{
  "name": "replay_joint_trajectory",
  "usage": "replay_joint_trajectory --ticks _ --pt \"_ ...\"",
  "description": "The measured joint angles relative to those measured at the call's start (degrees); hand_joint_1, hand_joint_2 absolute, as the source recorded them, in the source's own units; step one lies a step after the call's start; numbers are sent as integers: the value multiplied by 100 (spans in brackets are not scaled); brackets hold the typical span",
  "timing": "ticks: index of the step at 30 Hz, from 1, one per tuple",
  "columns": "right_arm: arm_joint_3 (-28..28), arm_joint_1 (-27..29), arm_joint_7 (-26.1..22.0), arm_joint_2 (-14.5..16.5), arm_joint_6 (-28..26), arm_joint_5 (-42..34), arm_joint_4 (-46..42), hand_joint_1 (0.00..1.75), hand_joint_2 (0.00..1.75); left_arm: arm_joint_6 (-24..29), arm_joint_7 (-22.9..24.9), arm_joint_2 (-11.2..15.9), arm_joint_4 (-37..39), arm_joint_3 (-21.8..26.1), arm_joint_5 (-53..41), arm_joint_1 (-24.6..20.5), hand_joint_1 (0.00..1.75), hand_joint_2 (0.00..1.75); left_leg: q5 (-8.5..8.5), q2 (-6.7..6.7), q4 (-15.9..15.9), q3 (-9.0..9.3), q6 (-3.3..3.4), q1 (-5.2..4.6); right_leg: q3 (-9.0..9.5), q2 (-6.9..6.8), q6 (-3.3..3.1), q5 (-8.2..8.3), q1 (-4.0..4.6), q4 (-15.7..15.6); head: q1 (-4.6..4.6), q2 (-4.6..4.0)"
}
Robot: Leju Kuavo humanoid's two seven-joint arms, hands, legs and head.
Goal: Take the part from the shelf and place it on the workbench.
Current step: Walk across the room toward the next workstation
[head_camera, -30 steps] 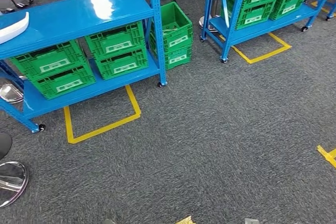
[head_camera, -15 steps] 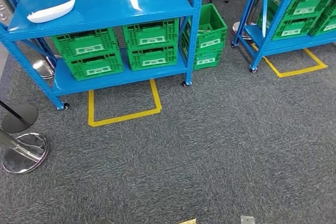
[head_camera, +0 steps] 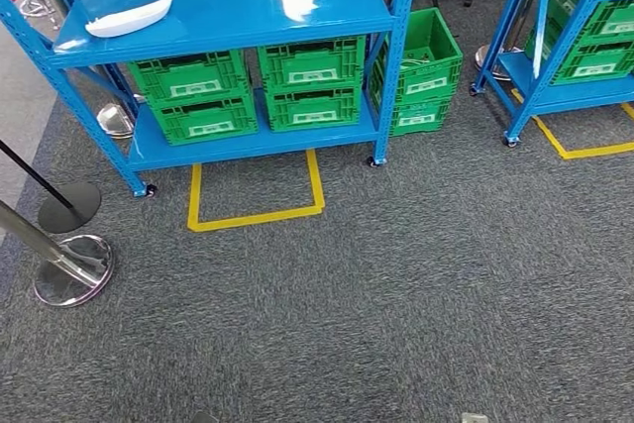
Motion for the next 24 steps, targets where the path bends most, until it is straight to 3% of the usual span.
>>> replay_joint_trajectory --ticks 3,4,5,6,8,10,13,15,17,19,20,21,24 --pt "-14 -2 -6 0 3 -1 0 0 0 0 -7 -1 0 0 0 -6 0 0 -475 5 1078 -562 -46 3 11 -20 -73 -22 9 -4 -24 0" --pt "-17 1 -6 -1 3 -1 0 0 0 0 -7 0 0 0 0 1 0 0 -550 5 1386 -743 -44 3 17 -25 -86 -33 16 -4 -24 0" --pt "-19 4 -6 -1 3 -1 0 0 0 0 -7 1 0 1 0 9 0 0 -511 5 1501 -836 -34 1 29 -25 -94 -45 21 -3 -24 0" --pt "-20 5 -7 0 3 -1 0 0 0 0 -7 2 0 1 0 16 0 0 -361 5 1399 -822 -14 -1 48 -22 -96 -59 26 -3 -24 0" --pt "-21 2 -11 0 7 1 0 0 0 0 -7 2 0 2 0 16 0 0 94 11 712 -541 48 -14 96 -17 -80 -97 30 -5 -24 0" --pt "-20 -4 -17 1 10 5 0 0 0 0 -7 1 0 2 0 3 0 0 303 21 60 -243 95 -31 113 -12 -34 -156 54 0 -22 0" --pt "-21 -9 -23 -1 7 22 0 0 0 0 -11 -3 0 4 0 2 0 0 243 15 -147 -138 135 -35 127 -19 59 -212 66 -41 -16 0" --pt "-20 -18 -26 -1 0 33 0 0 0 -1 -14 -7 0 8 0 13 0 0 230 8 -189 -81 189 -10 103 -25 126 -300 63 92 0 0" --pt "-21 -20 -28 -2 -4 43 0 0 0 -3 -15 -12 0 12 0 8 0 0 200 8 -207 -21 240 3 -180 -26 183 -571 58 662 24 0" --pt "-23 -11 -28 -4 -7 57 0 0 0 -4 -15 -14 0 20 0 8 0 0 149 7 -206 28 267 2 -632 -25 221 -819 51 1398 31 0" --pt "-24 -5 -28 -6 -9 67 0 0 0 -6 -15 -13 0 27 0 12 0 0 118 3 -205 61 269 2 -779 -25 231 -801 49 1571 32 0" --pt "-24 -1 -28 -8 -10 75 0 0 0 -8 -15 -13 0 35 0 17 0 0 84 -3 -205 105 264 3 -816 -25 236 -660 44 1521 34 0" --pt "-23 -4 -31 -16 -11 87 2 0 0 -17 -15 -21 0 48 0 23 0 0 -44 -34 -198 266 202 -1 -414 6 234 27 18 483 38 0"
